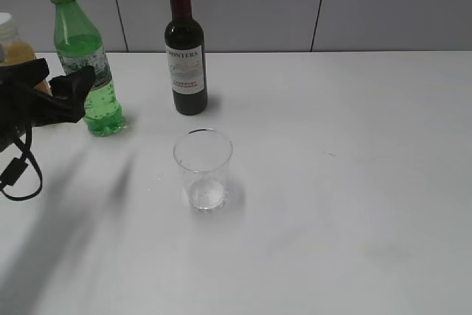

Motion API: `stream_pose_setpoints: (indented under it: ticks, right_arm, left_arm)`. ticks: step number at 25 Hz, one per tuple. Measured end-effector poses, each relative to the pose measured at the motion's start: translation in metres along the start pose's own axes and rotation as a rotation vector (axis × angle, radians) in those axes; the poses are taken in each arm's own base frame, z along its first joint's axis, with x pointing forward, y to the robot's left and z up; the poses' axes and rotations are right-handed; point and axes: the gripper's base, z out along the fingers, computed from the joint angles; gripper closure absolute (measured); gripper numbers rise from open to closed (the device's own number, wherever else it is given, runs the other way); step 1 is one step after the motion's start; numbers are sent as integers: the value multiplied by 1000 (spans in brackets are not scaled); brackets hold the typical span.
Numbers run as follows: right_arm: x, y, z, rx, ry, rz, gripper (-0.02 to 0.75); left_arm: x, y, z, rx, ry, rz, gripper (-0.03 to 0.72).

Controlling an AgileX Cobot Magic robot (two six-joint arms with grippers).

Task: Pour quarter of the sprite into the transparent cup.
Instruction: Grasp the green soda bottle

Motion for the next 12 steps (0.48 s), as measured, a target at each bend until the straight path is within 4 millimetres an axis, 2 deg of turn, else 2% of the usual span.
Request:
stream_pose_setpoints:
  ticks: [12]
  right_arm:
    - [0,0,0,0,0,-1,144]
  left_arm:
    - [22,2,30,-21,44,-10,61]
